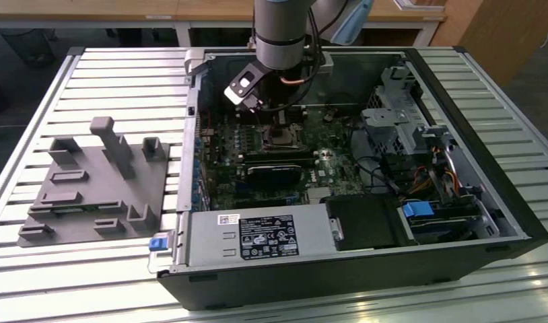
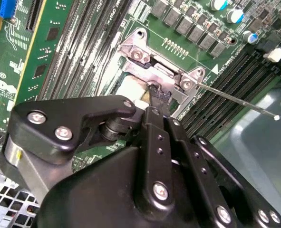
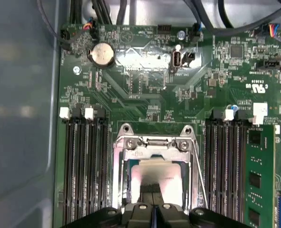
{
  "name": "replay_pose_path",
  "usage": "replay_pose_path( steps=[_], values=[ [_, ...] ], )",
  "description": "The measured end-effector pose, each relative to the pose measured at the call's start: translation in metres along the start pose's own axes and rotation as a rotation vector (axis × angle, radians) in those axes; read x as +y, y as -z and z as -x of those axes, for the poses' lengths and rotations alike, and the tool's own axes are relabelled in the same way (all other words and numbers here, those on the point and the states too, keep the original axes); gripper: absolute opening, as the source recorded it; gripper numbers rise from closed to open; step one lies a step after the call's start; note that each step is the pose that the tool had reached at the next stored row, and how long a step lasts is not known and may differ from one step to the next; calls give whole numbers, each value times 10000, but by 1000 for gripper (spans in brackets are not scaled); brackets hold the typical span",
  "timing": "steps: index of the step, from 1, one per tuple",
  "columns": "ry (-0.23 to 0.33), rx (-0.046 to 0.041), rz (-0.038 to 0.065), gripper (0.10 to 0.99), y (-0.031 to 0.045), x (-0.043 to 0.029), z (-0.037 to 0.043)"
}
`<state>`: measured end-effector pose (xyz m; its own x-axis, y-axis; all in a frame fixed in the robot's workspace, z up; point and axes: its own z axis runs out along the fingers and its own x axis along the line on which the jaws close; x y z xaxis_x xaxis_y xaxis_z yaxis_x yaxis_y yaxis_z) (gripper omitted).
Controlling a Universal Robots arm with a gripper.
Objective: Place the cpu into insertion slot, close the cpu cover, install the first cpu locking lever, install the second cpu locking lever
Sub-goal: 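Close the cpu cover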
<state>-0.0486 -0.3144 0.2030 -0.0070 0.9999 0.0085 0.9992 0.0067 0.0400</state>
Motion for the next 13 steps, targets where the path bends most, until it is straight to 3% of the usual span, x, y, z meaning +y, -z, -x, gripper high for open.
replay_pose_path(
  steps=[5, 13],
  values=[
    [2, -4, 159, 122, 15, -108, 2],
    [3, -14, 161, 122, -37, -121, 6]
  ],
)
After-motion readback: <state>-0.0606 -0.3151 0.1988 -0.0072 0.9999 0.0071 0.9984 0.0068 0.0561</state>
